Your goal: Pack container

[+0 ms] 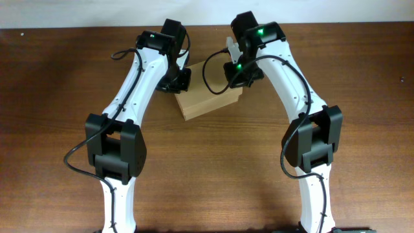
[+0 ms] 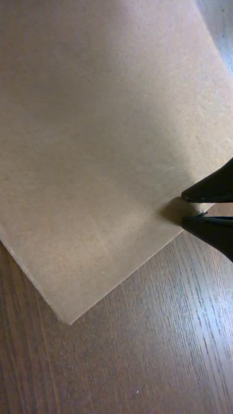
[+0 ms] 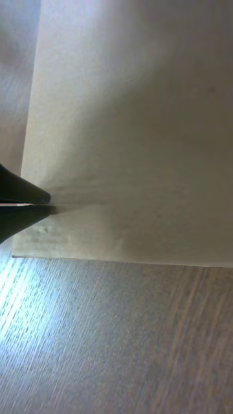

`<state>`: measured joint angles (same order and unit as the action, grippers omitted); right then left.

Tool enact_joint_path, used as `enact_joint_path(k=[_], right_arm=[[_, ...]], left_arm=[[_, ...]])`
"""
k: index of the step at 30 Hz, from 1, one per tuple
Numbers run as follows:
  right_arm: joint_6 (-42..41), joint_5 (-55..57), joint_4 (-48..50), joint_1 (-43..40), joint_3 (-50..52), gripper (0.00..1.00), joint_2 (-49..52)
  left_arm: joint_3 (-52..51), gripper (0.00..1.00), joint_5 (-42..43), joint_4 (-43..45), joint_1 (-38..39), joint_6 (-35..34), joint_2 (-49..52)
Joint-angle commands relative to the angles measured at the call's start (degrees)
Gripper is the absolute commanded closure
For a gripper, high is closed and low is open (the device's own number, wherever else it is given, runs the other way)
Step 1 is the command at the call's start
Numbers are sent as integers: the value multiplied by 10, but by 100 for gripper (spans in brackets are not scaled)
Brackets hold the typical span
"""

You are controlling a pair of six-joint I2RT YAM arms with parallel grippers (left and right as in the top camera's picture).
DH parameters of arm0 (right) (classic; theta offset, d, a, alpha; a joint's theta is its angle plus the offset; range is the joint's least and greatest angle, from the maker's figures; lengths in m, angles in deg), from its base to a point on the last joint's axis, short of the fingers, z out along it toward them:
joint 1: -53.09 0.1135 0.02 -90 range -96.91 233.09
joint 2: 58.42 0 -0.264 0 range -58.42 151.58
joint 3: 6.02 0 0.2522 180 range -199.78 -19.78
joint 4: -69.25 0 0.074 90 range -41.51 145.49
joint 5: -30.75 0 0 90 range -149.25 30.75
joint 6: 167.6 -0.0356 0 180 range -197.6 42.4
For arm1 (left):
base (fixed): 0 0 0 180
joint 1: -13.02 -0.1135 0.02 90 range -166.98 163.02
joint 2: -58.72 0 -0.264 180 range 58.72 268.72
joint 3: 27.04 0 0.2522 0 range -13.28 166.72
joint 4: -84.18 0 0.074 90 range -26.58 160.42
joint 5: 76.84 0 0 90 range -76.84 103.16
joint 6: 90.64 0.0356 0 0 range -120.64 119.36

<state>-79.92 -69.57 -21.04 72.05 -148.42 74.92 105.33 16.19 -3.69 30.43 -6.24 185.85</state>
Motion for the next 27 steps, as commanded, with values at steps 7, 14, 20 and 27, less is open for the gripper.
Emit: enact_joint_path(k=[7, 14, 20, 27], right_arm=[[6, 7, 24, 5, 51, 96, 1], [6, 7, 13, -5, -19, 96, -44], [6, 16, -7, -21, -93, 96, -73], [7, 51, -34, -40, -84, 96, -73]], left_arm=[[-14, 92, 12, 0, 7, -6, -6], [-2, 93, -7, -1, 7, -12, -7], [48, 93, -21, -14, 7, -12, -9], [73, 91, -61, -13, -4, -12, -8]])
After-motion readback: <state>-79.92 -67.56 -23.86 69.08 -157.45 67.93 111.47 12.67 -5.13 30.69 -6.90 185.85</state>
